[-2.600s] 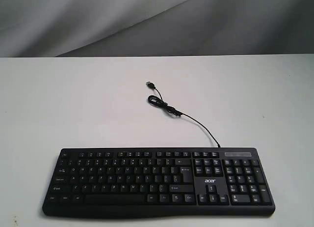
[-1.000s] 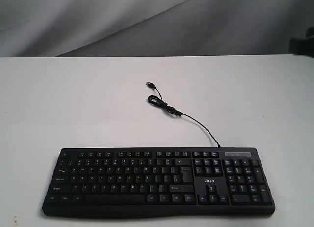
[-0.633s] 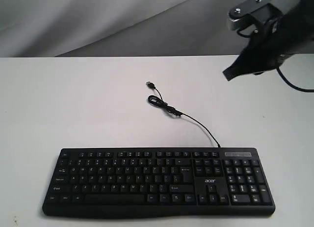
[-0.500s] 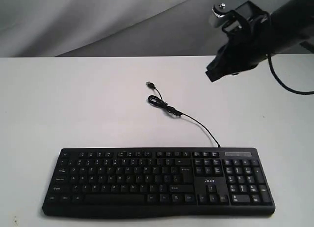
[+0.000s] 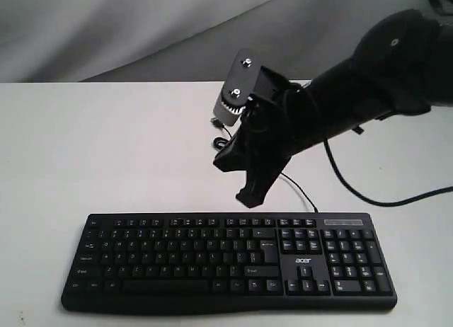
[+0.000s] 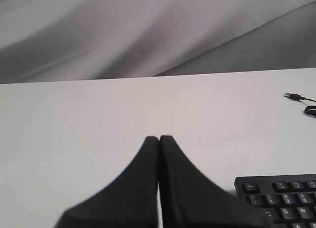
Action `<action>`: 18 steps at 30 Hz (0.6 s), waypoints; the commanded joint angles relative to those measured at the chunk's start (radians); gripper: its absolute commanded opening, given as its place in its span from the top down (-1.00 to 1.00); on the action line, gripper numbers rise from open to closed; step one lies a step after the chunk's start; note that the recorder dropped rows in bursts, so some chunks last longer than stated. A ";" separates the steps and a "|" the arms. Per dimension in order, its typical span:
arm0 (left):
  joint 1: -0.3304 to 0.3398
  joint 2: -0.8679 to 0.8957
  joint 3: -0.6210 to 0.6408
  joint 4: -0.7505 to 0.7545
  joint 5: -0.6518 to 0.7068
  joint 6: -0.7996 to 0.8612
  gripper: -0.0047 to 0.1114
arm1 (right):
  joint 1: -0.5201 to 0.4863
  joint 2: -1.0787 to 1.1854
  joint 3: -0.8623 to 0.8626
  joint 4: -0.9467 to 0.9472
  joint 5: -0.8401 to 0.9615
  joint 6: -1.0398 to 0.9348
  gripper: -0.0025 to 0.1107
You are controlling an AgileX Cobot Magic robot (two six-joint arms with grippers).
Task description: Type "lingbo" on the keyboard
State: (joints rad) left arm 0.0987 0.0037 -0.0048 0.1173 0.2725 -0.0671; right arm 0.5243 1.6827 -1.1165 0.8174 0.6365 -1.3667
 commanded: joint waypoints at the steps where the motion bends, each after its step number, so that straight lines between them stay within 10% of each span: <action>1: 0.001 -0.004 0.005 0.000 -0.009 -0.002 0.91 | 0.055 0.022 0.033 0.036 -0.061 -0.026 0.96; 18: 0.001 -0.004 0.005 0.000 -0.009 -0.002 0.91 | 0.134 0.194 0.033 0.105 -0.021 -0.061 0.96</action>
State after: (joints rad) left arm 0.0987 0.0037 -0.0048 0.1173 0.2725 -0.0671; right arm 0.6487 1.8791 -1.0871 0.9172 0.5822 -1.4439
